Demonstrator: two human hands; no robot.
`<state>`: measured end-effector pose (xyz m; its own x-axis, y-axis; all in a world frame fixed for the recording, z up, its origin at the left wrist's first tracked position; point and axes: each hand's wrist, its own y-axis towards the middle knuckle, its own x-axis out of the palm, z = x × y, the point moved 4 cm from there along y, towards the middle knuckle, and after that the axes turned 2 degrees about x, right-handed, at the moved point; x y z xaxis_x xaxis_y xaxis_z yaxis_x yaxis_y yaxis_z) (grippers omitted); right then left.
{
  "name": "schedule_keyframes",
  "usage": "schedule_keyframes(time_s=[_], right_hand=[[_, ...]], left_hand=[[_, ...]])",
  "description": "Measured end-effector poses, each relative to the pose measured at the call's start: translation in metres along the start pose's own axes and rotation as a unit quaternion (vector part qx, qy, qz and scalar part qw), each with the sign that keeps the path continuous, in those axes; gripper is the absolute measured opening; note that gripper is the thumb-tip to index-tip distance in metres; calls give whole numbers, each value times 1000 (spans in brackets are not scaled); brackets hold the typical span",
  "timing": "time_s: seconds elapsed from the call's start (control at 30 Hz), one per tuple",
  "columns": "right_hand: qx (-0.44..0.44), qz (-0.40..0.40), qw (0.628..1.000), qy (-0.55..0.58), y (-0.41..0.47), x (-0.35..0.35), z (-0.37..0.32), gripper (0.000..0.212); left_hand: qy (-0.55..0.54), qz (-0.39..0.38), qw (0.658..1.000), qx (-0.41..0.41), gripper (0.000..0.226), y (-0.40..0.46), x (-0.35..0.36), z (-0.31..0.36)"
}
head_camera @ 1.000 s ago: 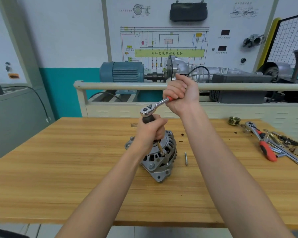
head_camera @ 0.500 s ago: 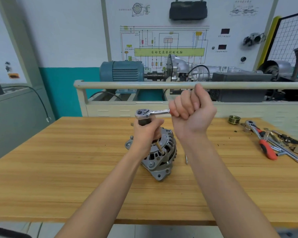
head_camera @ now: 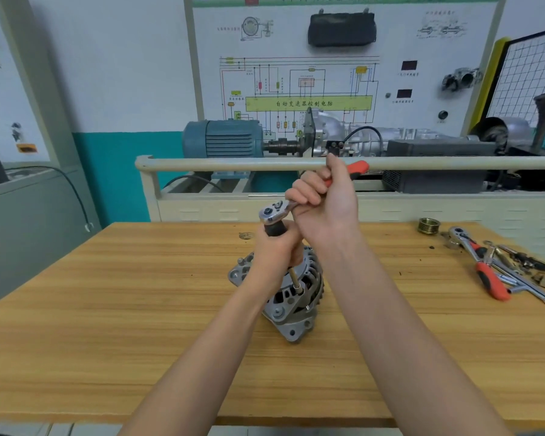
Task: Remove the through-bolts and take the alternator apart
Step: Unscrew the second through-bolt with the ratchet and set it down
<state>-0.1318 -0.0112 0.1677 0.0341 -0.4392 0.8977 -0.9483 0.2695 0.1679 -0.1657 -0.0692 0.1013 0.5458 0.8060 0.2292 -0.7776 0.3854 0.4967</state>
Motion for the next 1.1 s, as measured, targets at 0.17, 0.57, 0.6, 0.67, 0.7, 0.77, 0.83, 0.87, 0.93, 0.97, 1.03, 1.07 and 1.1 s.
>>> schedule_keyframes(time_s=[0.17,0.57,0.6,0.67,0.7,0.77,0.83,0.87,0.93,0.97,1.03,1.07,1.1], right_hand=[[160,-13,985,-62,13,13,3,42],[281,-35,955,-91,26,18,20,44],[263,-30,960,-89,25,18,20,45],[210,-22,973,-89,22,19,19,45],[172,-20,981,-88,20,18,17,44],[76,-16,994,-75,14,15,10,44],[-16,-16,998,-58,4,9,2,44],[-46,-18,997,-55,-1,7,-1,44],[-54,-24,997,-59,-4,5,-3,44],[-30,-27,997,-65,-1,5,-3,44],[68,-33,994,-81,8,9,2,47],[132,-42,986,-89,12,12,6,50],[188,-51,976,-97,16,15,9,53]], left_hand=[[16,-52,999,1,39,-6,5,0],[2,-57,998,-20,40,-5,8,4],[9,-40,999,-12,36,-6,8,3],[17,-14,1000,1,28,-8,7,4],[18,-6,1000,4,26,-9,7,5],[13,5,1000,6,23,-10,6,5],[14,14,1000,6,22,-10,6,4],[20,16,1000,6,23,-10,6,3],[33,5,999,3,25,-11,6,2],[36,-9,999,-2,27,-12,6,3],[43,-53,998,-2,35,-11,3,5],[57,-81,995,8,36,-10,1,8],[74,-109,991,20,35,-10,0,11]])
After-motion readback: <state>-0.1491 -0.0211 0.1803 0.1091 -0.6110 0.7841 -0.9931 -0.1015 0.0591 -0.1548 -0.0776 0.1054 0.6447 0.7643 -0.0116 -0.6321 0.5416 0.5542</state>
